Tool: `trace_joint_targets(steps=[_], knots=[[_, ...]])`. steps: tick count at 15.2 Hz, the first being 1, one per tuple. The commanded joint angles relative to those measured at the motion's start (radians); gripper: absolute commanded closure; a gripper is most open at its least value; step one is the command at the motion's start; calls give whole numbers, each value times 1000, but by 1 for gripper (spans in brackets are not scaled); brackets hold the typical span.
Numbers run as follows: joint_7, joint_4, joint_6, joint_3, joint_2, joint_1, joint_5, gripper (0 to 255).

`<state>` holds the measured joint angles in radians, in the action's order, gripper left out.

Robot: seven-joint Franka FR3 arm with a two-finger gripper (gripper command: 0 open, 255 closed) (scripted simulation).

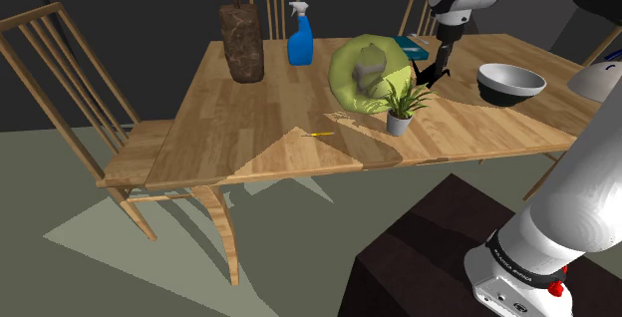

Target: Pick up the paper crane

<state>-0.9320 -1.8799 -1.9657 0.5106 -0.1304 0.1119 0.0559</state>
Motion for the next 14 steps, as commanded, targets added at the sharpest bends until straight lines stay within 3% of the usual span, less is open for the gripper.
trace_joint_targets(steps=[1,3,4,14], knots=[[-1,-21,-28,0,-7,1,-3,0],[-1,-26,-35,0,-10,2,-4,0],[-1,-25,-37,-1,-13,2,-6,255],[-1,-17,-22,0,-5,1,-2,255]])
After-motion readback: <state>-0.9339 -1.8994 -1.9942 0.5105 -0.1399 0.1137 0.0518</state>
